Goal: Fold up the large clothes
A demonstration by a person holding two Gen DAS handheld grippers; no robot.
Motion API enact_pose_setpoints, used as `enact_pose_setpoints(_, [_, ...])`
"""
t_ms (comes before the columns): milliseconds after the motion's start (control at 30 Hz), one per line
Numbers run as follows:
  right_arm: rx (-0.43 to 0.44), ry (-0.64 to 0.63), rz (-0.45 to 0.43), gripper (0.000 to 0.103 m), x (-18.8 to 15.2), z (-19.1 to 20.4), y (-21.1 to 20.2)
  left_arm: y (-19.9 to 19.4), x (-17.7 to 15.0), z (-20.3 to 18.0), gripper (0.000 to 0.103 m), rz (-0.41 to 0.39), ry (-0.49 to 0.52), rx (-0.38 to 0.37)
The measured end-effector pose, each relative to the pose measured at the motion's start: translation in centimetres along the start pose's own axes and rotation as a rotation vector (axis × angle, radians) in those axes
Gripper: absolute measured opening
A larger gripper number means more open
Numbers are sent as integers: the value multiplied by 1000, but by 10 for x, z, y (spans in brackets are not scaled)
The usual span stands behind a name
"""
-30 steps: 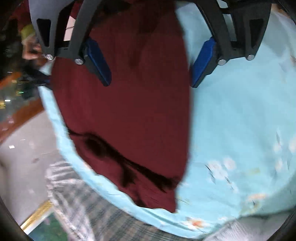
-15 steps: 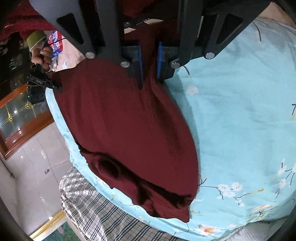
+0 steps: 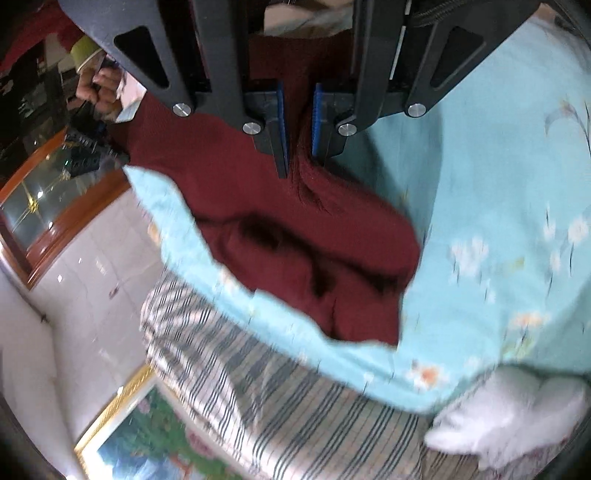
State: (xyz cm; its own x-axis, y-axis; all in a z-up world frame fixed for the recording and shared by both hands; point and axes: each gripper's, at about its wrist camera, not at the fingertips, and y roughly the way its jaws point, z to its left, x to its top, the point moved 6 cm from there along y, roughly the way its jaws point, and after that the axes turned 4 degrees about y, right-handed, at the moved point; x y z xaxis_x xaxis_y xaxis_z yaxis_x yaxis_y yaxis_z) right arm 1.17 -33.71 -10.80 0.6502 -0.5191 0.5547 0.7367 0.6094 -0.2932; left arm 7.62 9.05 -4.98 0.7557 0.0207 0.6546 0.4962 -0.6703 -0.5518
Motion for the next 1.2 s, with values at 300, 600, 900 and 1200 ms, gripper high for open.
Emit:
enact_pose_setpoints(300, [10, -51, -109, 5, 88, 12, 18, 26, 97, -2, 7, -159, -14, 7])
enact_pose_setpoints(600, [-179, 5, -99, 5, 204, -57, 97, 162, 166, 57, 7, -111, -84, 150])
enact_pose_setpoints(900, [-324, 61, 15, 5, 217, -129, 166, 226, 148, 118, 7, -19, -182, 210])
enact_pose_setpoints(1200, [-377, 41, -82, 38, 210, -105, 111, 175, 113, 43, 16, 16, -62, 41])
